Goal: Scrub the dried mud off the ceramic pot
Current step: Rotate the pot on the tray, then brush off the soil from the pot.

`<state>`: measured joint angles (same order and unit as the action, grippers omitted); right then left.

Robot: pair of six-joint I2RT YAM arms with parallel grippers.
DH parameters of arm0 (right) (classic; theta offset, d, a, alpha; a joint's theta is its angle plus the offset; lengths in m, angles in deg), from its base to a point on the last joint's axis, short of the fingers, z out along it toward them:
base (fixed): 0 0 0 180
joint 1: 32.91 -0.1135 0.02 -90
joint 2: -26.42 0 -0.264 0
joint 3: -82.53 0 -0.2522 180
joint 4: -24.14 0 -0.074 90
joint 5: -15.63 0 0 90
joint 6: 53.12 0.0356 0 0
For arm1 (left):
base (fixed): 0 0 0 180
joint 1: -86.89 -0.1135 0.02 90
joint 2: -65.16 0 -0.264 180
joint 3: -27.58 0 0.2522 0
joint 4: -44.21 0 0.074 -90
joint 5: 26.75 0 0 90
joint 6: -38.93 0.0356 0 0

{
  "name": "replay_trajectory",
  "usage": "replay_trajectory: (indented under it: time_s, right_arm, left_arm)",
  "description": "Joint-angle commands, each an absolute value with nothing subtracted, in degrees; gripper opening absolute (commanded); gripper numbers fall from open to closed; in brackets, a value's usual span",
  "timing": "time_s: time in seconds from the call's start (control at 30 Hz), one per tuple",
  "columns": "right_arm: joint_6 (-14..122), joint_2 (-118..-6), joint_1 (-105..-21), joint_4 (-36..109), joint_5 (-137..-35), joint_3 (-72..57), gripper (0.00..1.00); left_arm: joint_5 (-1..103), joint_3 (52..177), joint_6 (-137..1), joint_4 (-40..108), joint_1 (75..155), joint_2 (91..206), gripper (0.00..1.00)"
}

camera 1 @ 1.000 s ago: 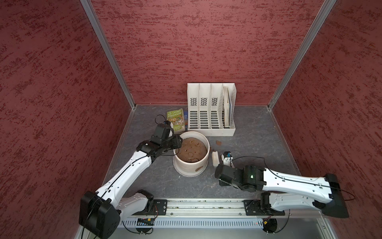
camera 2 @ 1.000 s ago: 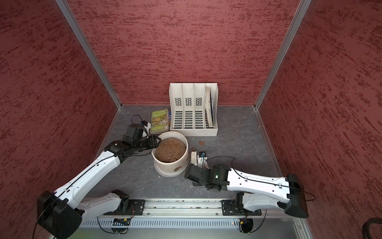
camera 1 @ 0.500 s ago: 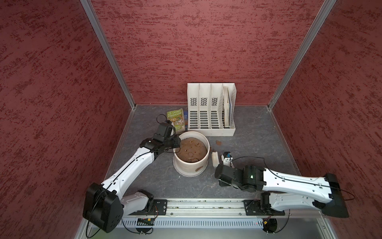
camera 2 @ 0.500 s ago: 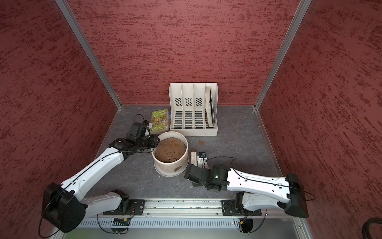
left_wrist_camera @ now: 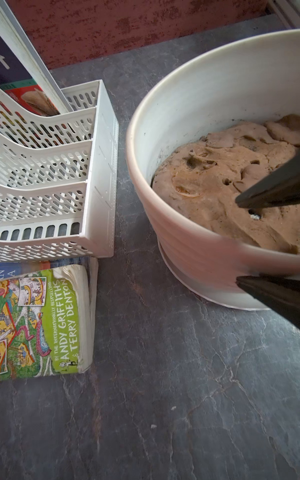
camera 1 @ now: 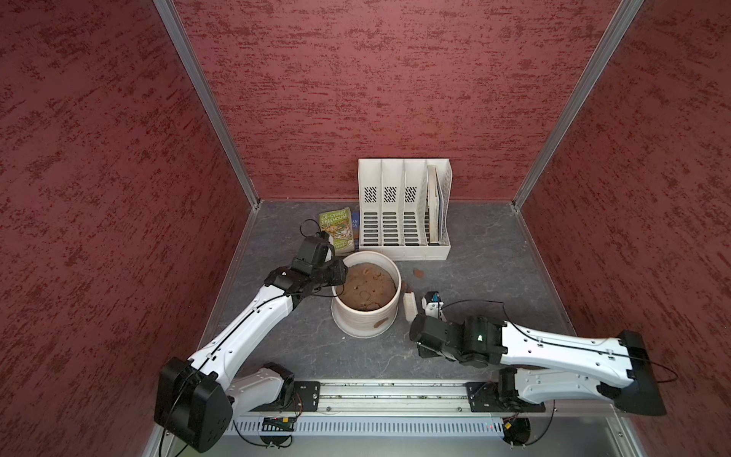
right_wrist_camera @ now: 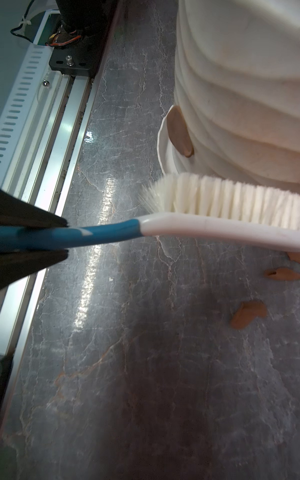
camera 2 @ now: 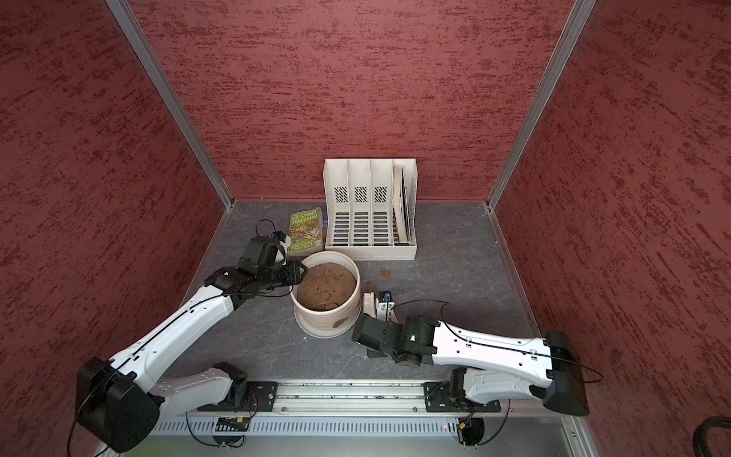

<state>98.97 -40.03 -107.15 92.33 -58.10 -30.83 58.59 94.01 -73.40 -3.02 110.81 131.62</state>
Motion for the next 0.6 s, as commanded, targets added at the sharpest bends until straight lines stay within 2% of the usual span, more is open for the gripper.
replay_trajectory:
  time_s: [0.0, 0.57]
  right_arm:
    - [97.9, -40.9, -108.2, 90.3, -59.3, -28.7, 0.00]
    - [98.8, -42.9, -109.1, 89.7, -59.3, -27.7, 0.00]
  left_arm:
    - [57.2, 93.6, -72.8, -2.9, 111.1, 131.8, 0.46]
    - [57.7, 94.3, -72.7, -4.3, 111.7, 133.5, 0.09]
